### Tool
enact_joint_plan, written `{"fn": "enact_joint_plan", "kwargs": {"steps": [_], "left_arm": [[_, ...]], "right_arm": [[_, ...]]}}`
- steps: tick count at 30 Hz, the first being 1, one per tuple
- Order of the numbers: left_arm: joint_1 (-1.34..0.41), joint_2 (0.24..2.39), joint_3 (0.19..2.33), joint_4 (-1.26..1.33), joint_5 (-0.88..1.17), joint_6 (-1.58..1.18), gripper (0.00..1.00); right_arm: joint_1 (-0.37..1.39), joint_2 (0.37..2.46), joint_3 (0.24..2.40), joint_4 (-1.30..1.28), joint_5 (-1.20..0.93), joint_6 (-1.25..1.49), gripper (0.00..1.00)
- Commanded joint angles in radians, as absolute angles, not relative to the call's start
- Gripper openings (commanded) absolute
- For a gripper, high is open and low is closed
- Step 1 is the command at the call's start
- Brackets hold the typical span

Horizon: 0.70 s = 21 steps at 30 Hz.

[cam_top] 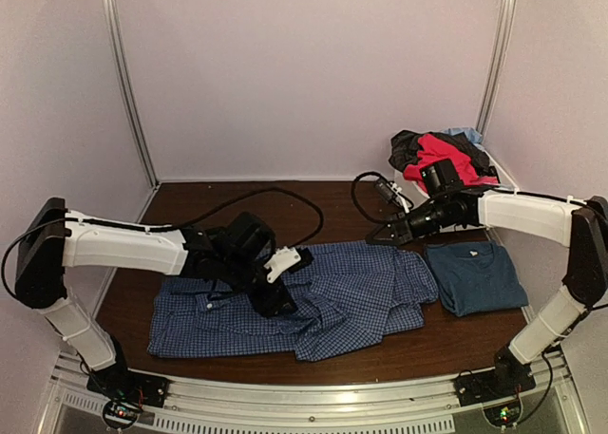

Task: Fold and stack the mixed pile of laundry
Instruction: Fold the 1/3-folded shirt at the center of the board.

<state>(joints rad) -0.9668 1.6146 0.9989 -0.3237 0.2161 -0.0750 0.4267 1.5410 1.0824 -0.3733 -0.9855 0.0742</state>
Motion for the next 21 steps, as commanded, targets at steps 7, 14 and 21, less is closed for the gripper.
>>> {"fn": "enact_joint_plan", "kwargs": {"steps": [7, 14, 21], "left_arm": [[-0.94, 1.79, 1.115, -0.327, 0.413, -0.154, 0.56], [-0.94, 1.71, 1.095, -0.29, 0.493, -0.149, 0.0], [-0.91, 1.486, 1.011, -0.246, 0.381, -0.214, 0.0]], "right_arm": [[0.37, 1.501, 1.021, -0.282, -0.986, 0.123, 0.06], [0.357, 1.503, 1.016, -0.274, -0.988, 0.128, 0.05], [0.357, 1.549, 1.009, -0.238, -0.957, 0.166, 0.05]]}}
